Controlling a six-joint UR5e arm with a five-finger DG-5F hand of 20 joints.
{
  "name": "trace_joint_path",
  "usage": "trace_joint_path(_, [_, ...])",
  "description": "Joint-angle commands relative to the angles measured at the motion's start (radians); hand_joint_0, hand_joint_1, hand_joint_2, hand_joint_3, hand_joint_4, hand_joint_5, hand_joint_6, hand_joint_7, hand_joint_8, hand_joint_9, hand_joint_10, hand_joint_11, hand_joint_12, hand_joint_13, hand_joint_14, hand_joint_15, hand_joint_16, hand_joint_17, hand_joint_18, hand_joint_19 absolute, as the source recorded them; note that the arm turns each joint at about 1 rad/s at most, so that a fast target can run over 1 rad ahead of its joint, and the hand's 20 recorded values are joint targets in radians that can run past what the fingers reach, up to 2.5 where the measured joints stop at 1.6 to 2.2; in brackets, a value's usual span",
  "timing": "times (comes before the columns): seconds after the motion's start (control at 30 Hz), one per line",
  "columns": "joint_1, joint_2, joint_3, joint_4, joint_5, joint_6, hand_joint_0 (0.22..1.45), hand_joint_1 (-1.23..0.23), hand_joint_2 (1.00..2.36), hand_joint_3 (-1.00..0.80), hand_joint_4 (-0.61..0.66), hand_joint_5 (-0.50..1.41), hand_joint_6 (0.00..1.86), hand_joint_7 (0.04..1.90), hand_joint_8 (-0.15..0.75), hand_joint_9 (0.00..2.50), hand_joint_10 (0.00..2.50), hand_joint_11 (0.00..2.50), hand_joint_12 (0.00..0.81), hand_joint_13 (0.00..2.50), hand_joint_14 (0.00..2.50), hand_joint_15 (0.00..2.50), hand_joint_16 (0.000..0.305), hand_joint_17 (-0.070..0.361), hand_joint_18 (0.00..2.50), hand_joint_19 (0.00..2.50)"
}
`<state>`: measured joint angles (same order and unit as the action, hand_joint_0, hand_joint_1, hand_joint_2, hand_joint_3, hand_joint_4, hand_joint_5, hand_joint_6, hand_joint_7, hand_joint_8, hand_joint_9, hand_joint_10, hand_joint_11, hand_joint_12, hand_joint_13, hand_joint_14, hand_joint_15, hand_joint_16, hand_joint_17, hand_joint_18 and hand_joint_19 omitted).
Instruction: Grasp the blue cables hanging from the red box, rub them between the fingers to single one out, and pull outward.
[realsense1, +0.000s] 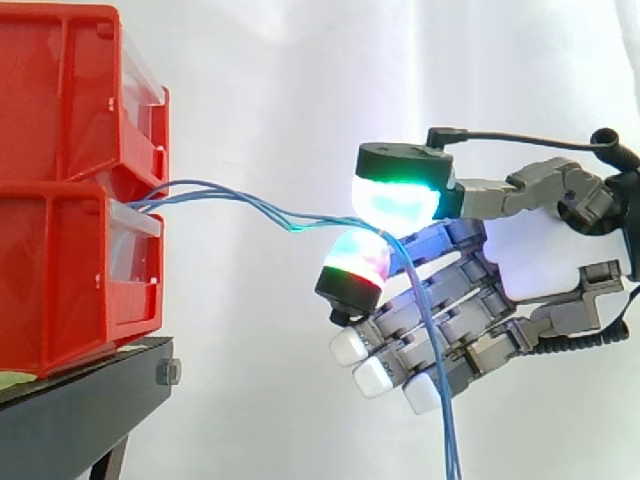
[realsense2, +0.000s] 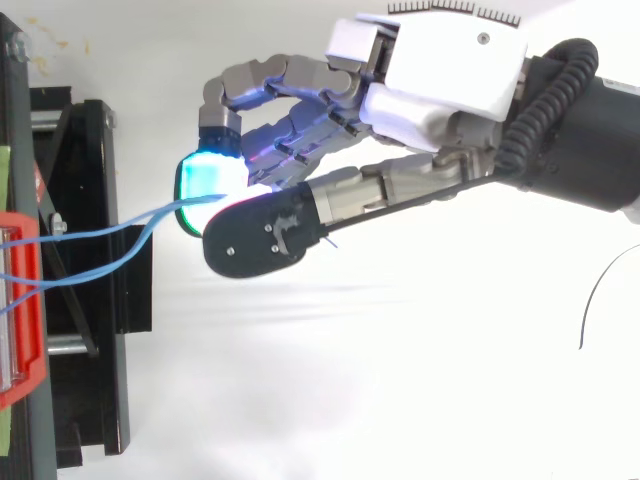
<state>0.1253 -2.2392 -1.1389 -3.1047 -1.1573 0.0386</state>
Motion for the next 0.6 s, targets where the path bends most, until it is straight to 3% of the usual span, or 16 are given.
trace_joint_path(0.0, [0.0,0.0,-0.001,0.0,0.001,0.0,0.58,-0.58,1.0,-0.44,0.24,-0.1,0.53,1.24,0.249,0.83,0.01,0.4,0.331,0.77,0.01,0.37,0.043,0.097,0.64,0.52])
trace_joint_path(0.4, [0.002,0.0,-0.001,0.0,0.001,0.0,0.56,-0.67,1.01,-0.42,0.22,-0.11,0.53,1.24,0.25,0.82,0.01,0.41,0.336,0.76,0.01,0.37,0.045,0.102,0.63,0.53])
trace_joint_path(0.57, [0.002,0.0,0.001,0.0,0.001,0.0,0.63,-0.71,1.01,-0.32,0.21,-0.1,0.53,1.24,0.243,0.82,0.01,0.4,0.328,0.76,0.01,0.36,0.044,0.099,0.63,0.53])
